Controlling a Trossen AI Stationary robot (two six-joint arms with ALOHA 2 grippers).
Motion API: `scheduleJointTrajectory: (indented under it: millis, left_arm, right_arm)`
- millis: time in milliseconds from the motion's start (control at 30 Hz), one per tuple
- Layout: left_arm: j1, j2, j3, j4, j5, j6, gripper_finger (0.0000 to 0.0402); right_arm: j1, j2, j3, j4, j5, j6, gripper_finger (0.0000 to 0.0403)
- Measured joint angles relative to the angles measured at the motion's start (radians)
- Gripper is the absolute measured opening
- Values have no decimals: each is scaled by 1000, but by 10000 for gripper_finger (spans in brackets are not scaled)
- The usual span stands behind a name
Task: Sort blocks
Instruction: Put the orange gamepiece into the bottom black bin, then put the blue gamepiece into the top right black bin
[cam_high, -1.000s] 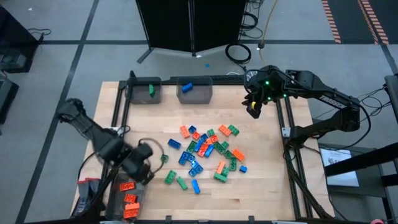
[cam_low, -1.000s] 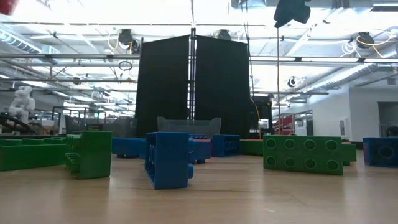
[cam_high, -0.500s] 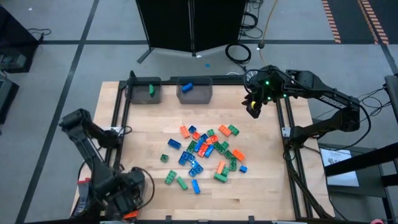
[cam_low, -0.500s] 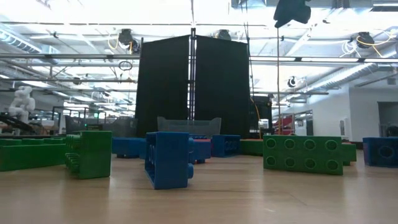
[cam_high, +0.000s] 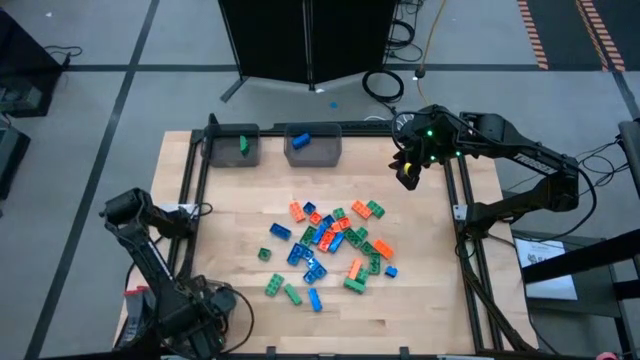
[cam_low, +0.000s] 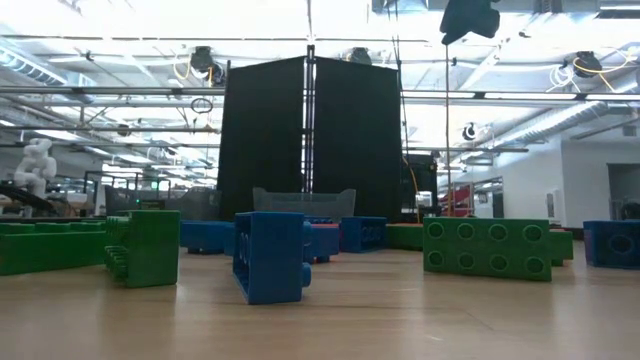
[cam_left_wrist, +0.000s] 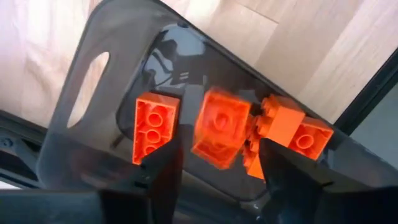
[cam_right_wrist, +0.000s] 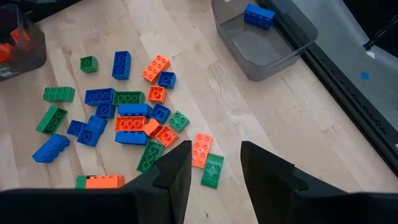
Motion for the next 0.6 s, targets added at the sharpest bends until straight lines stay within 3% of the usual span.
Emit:
scheduleJointTrajectory:
  millis: [300,600]
  left_arm:
    - [36,-25,0,-4,1,-22,235]
    - [184,-191,0,-109,-233,14,236]
  right_arm:
    - [0,0,0,0,0,0,135]
    - [0,0,0,0,-2,-3,135]
